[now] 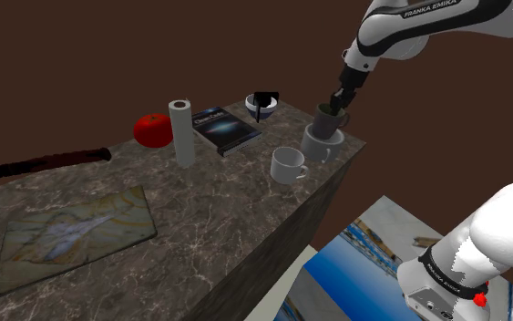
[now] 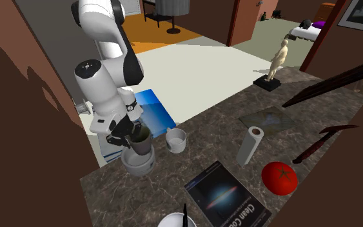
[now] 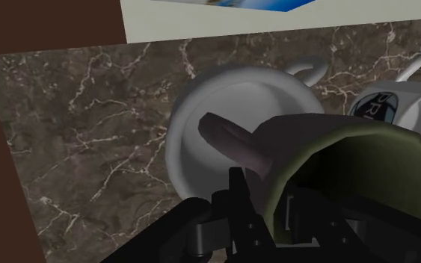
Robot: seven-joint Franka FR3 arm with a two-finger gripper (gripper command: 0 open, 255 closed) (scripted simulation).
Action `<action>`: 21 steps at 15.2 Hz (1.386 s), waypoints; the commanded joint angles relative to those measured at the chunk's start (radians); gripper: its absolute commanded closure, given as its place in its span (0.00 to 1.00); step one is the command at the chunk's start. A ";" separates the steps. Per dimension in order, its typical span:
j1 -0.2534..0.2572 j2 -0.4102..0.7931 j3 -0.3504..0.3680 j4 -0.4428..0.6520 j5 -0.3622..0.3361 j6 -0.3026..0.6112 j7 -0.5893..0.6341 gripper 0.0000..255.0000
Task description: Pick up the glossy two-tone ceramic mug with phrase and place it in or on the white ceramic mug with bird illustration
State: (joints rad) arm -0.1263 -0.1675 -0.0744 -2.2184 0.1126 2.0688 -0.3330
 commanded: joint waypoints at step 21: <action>-0.006 -0.033 -0.005 0.088 -0.010 -0.122 0.005 0.00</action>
State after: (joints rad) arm -0.1319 -0.2007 -0.0797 -2.1319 0.1027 1.9486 -0.3276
